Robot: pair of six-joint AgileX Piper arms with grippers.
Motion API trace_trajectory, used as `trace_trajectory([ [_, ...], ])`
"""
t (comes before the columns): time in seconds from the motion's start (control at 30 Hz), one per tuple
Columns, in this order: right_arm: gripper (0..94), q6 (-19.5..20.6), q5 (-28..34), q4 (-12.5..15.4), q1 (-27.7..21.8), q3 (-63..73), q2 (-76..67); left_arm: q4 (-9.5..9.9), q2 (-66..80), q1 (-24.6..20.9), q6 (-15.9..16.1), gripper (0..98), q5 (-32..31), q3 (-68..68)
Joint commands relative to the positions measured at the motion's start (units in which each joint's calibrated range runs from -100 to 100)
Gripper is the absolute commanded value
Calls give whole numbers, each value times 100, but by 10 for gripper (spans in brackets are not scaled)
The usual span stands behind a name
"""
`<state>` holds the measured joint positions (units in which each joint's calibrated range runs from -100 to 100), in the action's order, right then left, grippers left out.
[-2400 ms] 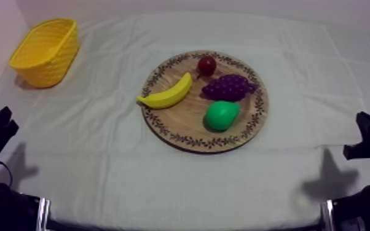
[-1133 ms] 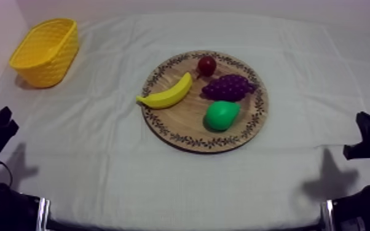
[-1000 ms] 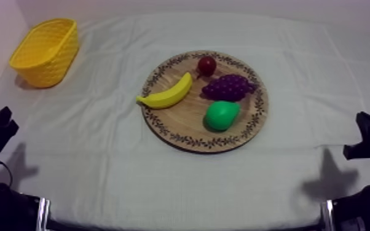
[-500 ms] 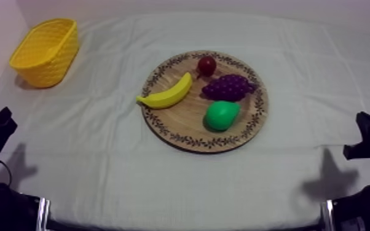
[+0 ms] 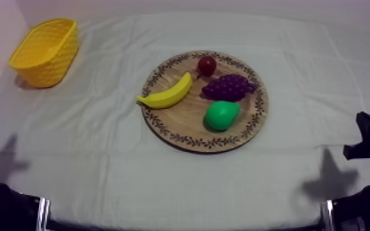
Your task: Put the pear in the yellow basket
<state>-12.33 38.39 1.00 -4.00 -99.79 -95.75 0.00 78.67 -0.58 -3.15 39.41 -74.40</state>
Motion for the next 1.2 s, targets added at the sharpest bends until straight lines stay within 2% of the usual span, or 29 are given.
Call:
trace_trajectory([
  [0.0, 3, 0, 0, 0, 1, 1, -1, 36, -951, 56, 158, 0, 295, 1546],
  [0.23, 3, 4, 0, 0, 1, 1, -1, 114, -2367, 356, 408, 0, 1032, 3758],
  [0.53, 3, 4, 0, 0, 1, 1, -1, 73, -3871, 709, 790, 1, 1944, 6029],
  [0.8, 3, 2, 0, 0, 1, 1, -1, 226, -5065, 1461, 923, 1, 2552, 7427],
  [1.17, 3, 0, 0, 0, 1, 1, -1, 243, -6355, 2513, 973, 1, 3312, 8663],
])
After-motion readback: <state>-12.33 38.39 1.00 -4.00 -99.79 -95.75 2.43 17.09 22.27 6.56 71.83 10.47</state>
